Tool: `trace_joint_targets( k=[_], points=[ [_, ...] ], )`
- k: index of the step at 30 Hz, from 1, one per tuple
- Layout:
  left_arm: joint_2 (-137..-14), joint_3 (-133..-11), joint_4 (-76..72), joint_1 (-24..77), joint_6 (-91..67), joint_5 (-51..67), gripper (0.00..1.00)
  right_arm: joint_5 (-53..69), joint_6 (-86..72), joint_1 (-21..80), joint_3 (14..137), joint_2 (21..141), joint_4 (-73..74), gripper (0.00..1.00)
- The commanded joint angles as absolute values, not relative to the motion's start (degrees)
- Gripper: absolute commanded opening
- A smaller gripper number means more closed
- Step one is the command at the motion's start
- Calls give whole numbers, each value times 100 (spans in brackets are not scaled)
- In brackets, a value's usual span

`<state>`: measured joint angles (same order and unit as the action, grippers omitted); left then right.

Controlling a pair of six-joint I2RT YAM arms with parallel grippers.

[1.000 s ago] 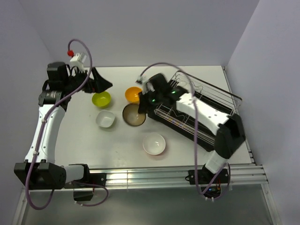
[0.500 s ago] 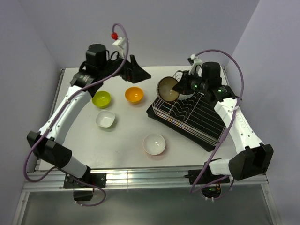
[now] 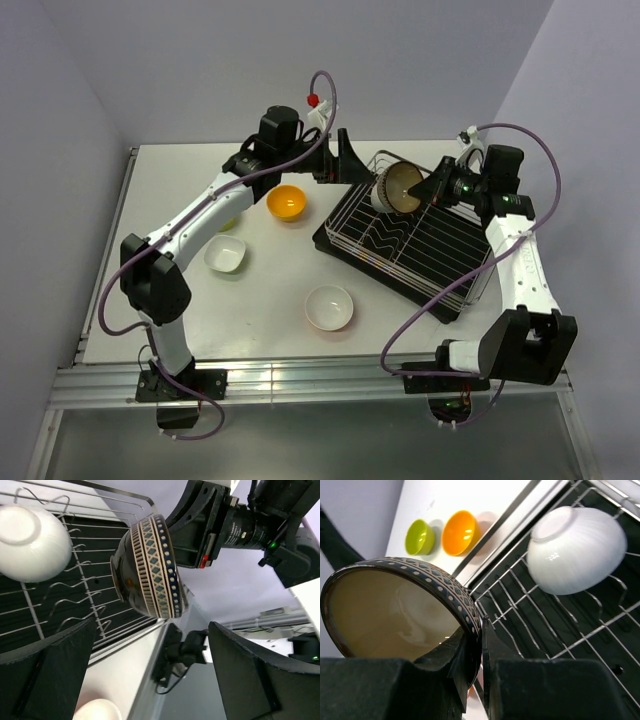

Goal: Load the bowls into the dish rack

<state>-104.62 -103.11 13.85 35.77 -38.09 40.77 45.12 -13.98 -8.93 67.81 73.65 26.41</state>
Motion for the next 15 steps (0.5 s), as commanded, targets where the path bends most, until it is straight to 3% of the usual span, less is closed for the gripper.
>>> trace_joint_targets(
  k=[1, 15],
  points=[
    [-10450, -10363, 835, 3708, -4490, 4271, 99, 5212, -1608, -888, 6943, 7382, 2180, 0],
    [-10907, -10538, 1011, 4078, -4904, 3744, 99, 5449, -1986, -879, 6847, 7374, 1784, 0]
  ],
)
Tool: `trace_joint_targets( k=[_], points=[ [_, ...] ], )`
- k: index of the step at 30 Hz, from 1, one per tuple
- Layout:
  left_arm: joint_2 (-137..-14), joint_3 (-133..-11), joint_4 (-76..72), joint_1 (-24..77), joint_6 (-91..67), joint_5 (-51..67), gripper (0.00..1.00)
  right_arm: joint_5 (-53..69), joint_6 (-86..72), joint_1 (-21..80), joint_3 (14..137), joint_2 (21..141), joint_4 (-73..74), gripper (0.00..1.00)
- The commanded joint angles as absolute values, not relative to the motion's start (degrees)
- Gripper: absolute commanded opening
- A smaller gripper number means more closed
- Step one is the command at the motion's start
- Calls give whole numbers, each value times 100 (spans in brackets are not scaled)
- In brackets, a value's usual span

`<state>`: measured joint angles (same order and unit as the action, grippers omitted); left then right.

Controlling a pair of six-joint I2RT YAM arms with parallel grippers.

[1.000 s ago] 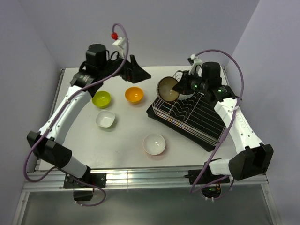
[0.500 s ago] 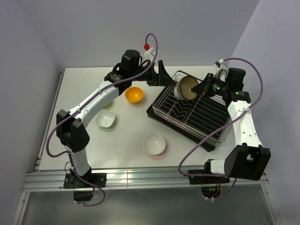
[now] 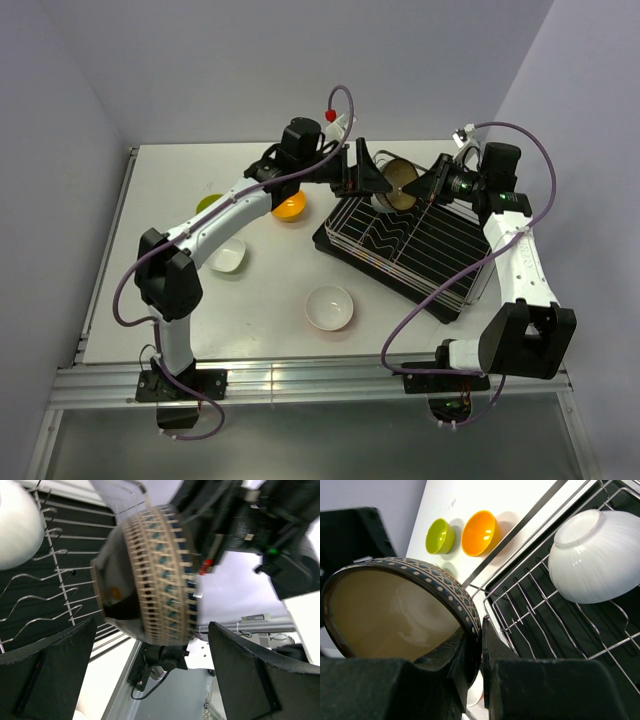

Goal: Load the bowls into the dish rack

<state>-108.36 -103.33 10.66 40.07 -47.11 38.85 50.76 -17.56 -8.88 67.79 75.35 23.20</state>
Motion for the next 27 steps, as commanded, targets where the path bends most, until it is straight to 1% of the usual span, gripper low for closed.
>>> trace_joint_targets(
  k=[1, 6, 11, 13, 14, 17, 19, 21, 23, 27],
  points=[
    [-10907, -10460, 950, 4122, -4956, 3744, 100, 5449, -2004, -879, 6838, 7374, 1749, 0],
    [-10890, -10222, 466, 4166, -5387, 3990, 99, 5440, -2013, -835, 6820, 7400, 1749, 0],
    [-10925, -10248, 246, 4184, -5467, 4051, 94, 5449, -2013, -765, 6768, 7427, 1767, 0],
    [-10942, -10266, 229, 4192, -5484, 4052, 91, 5440, -2030, -738, 6724, 7418, 1749, 0],
    [-10942, -10266, 194, 4192, -5484, 4052, 88, 5440, -2013, -730, 6724, 7427, 1740, 0],
    [-10934, -10213, 71, 4219, -5546, 4069, 86, 5449, -2021, -703, 6697, 7435, 1740, 0],
    [-10916, -10195, 88, 4254, -5511, 4008, 86, 5502, -2039, -686, 6706, 7462, 1749, 0],
    [-10916, -10230, 166, 4289, -5414, 3920, 91, 5537, -2056, -677, 6724, 7488, 1758, 0],
    [-10925, -10248, 219, 4289, -5309, 3798, 93, 5537, -2065, -668, 6724, 7453, 1749, 0],
    [-10890, -10301, 527, 4315, -5037, 3472, 92, 5502, -2013, -659, 6724, 7444, 1863, 0]
  ],
)
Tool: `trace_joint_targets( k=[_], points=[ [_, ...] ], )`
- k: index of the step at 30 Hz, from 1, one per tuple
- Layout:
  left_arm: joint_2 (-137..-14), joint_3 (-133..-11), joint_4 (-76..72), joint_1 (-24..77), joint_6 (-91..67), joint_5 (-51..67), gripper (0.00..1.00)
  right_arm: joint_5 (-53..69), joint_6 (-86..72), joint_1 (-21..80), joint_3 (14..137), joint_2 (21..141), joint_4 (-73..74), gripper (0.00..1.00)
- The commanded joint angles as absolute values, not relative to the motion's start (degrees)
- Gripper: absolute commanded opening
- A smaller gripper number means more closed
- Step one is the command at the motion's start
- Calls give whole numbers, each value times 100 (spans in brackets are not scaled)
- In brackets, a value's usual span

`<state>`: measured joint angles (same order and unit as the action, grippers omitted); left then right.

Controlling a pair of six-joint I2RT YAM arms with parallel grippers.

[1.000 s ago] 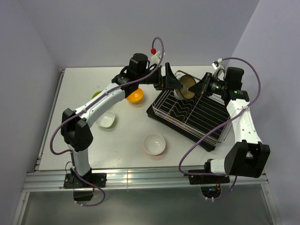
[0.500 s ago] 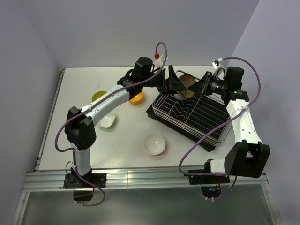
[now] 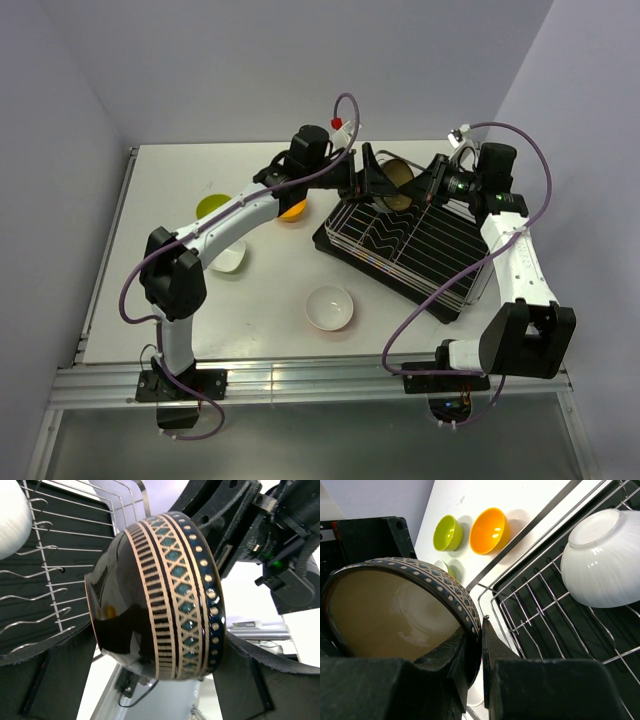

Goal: Load the bowls into the dish rack

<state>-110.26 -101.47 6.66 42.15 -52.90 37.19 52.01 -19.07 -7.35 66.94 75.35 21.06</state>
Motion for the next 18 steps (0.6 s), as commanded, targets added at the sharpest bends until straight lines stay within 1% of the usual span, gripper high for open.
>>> trace_joint_targets(
  k=[1, 7, 10, 12, 13, 14, 16, 17, 18],
  points=[
    [-10890, -10301, 606, 4315, -4984, 3428, 92, 5502, -1995, -659, 6715, 7444, 1872, 0],
    [-10767, -10292, 800, 4333, -4527, 3085, 89, 5520, -2057, -668, 6610, 7427, 1811, 0],
    [-10740, -10239, 738, 4333, -4579, 3208, 85, 5476, -2048, -668, 6583, 7427, 1811, 0],
    [-10731, -10187, 607, 4333, -4667, 3287, 81, 5493, -2065, -668, 6583, 7462, 1793, 0],
    [-10723, -10178, 554, 4333, -4693, 3365, 78, 5493, -2092, -668, 6592, 7471, 1784, 0],
    [-10731, -10160, 510, 4333, -4754, 3436, 69, 5493, -2092, -659, 6592, 7471, 1784, 0],
    [-10749, -10134, 352, 4333, -4807, 3620, 59, 5484, -2066, -650, 6592, 7480, 1802, 0],
    [-10740, -10073, 282, 4333, -4869, 3647, 50, 5484, -2039, -650, 6600, 7506, 1819, 0],
    [-10732, -10046, 168, 4342, -4904, 3674, 45, 5484, -2030, -642, 6601, 7515, 1845, 0]
  ],
)
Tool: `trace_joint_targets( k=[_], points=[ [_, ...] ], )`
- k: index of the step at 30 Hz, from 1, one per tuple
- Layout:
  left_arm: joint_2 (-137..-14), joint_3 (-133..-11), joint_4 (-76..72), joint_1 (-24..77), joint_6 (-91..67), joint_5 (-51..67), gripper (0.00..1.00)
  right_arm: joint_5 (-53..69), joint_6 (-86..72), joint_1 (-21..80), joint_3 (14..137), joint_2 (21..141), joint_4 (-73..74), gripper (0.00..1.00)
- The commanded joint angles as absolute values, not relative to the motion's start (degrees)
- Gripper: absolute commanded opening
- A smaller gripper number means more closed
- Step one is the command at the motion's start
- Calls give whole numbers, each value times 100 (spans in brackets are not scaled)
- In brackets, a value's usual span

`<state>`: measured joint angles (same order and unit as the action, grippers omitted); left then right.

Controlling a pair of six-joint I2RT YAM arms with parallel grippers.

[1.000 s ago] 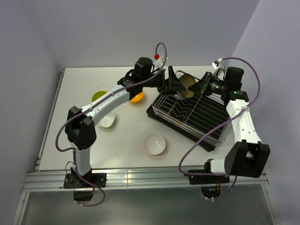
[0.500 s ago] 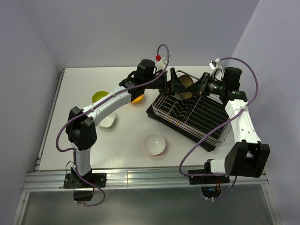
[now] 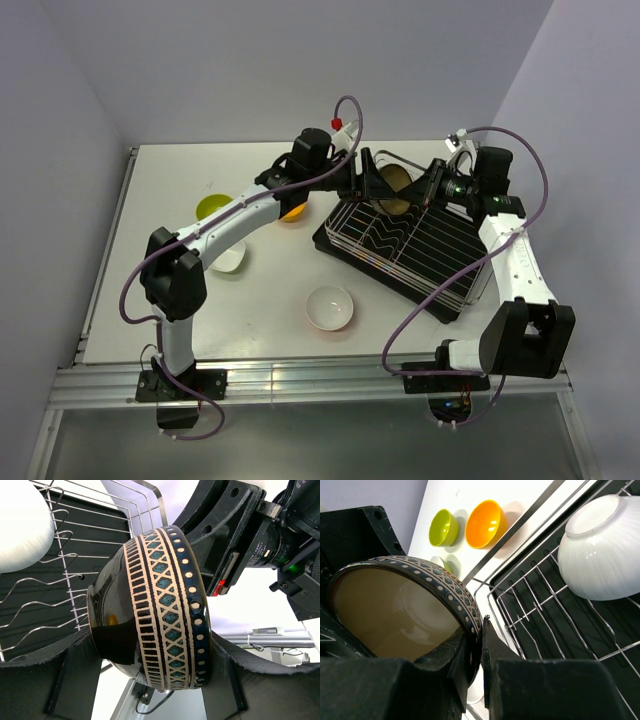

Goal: Load the bowls into the dish rack

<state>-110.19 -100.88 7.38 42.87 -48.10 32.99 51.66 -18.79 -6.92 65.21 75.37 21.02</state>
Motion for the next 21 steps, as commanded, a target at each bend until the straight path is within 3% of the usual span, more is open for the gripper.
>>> trace_joint_targets(
  k=[1, 2, 5, 6, 10, 11, 12, 15, 21],
  points=[
    [-10731, -10011, 115, 4333, -4974, 3735, 39, 5476, -1995, -642, 6601, 7523, 1872, 0],
    [-10740, -10002, 97, 4333, -5001, 3761, 25, 5476, -1986, -633, 6609, 7550, 1889, 0],
    [-10767, -9993, 53, 4333, -5106, 3858, 0, 5458, -1960, -633, 6592, 7567, 1934, 0],
    [-10767, -9993, 53, 4333, -5115, 3832, 0, 5458, -1960, -624, 6609, 7576, 1960, 0],
    [-10775, -10055, 140, 4324, -5063, 3700, 0, 5432, -1820, -633, 6697, 7655, 2135, 16],
    [-10775, -10089, 184, 4316, -5036, 3622, 0, 5397, -1802, -633, 6749, 7664, 2231, 23],
    [-10775, -10116, 237, 4307, -5010, 3560, 0, 5379, -1723, -624, 6776, 7681, 2285, 40],
    [-10802, -10221, 509, 4237, -4800, 3305, 0, 5282, -1661, -641, 6794, 7638, 2338, 60],
    [-10802, -10266, 896, 4157, -4404, 2849, 0, 5194, -1486, -642, 6829, 7568, 2548, 68]
  ],
)
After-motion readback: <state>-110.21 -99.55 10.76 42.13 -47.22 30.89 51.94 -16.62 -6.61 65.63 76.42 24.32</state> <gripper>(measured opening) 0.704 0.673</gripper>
